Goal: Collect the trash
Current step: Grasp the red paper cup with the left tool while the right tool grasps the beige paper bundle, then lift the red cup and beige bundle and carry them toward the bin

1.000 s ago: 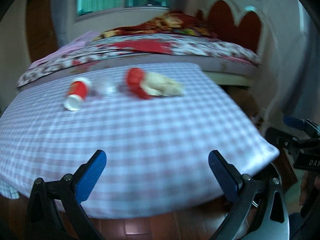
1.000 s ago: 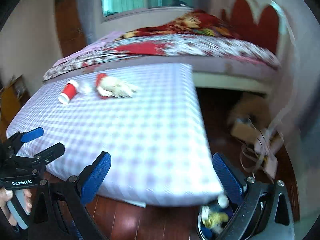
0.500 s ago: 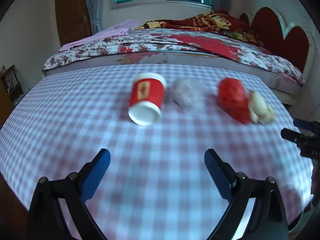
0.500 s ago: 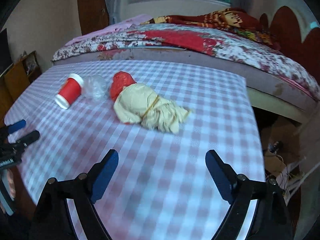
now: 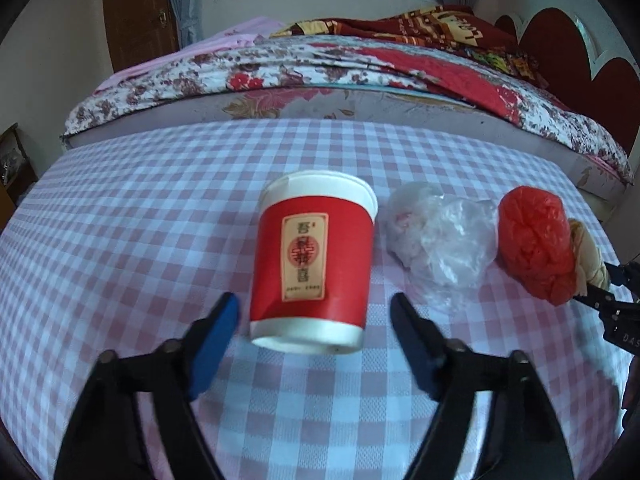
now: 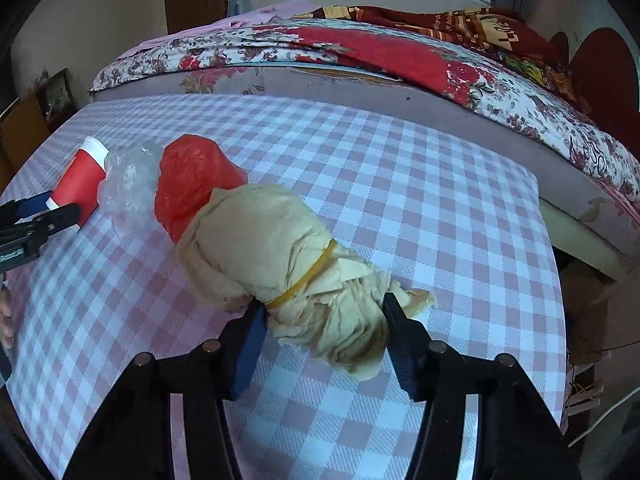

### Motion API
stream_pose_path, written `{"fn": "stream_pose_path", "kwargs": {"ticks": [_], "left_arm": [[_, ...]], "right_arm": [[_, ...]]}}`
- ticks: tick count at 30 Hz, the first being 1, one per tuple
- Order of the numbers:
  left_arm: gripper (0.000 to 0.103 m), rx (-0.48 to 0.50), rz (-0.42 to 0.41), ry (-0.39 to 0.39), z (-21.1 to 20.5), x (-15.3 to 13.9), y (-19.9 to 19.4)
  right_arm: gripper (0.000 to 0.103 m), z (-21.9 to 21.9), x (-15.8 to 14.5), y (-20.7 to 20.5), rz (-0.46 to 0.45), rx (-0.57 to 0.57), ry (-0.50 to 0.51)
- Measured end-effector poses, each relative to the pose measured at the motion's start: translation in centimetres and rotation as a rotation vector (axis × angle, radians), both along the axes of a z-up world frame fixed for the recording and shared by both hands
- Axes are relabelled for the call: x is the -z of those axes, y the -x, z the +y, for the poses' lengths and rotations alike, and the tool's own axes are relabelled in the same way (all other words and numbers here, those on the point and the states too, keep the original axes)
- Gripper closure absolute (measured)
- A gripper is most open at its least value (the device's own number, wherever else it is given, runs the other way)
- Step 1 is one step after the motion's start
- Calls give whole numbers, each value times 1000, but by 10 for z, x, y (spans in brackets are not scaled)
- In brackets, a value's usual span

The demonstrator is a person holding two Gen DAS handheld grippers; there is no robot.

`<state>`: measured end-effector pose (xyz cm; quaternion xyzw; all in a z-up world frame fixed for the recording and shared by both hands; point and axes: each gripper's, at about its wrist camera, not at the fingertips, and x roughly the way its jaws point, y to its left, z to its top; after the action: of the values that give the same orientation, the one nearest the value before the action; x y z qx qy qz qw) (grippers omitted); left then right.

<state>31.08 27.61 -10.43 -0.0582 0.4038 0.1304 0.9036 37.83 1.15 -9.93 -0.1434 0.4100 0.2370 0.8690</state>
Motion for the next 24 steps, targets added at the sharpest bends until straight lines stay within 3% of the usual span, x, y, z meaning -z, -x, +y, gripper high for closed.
{"fn": "stream_pose_path", "kwargs": {"ticks": [2,4,7,16,24], "left_arm": [[46,4,-8,3,1,-1,2],[48,8,-28,6,1,-3,7],[48,20,-47,-9,-6,-8,20],[48,59,-105,-18,-38,-29,62],[48,143,-144,-32,-96,-47,92]], "right_arm": [[49,1,0,-3,1,0,-4],[66,1,0,-5,8,4,-19],[69,-6,-3,-5,9,22,-54],[71,-48,-21,24,-16,110,-143],[71,-100,-46,78,-45,159,-210]]}}
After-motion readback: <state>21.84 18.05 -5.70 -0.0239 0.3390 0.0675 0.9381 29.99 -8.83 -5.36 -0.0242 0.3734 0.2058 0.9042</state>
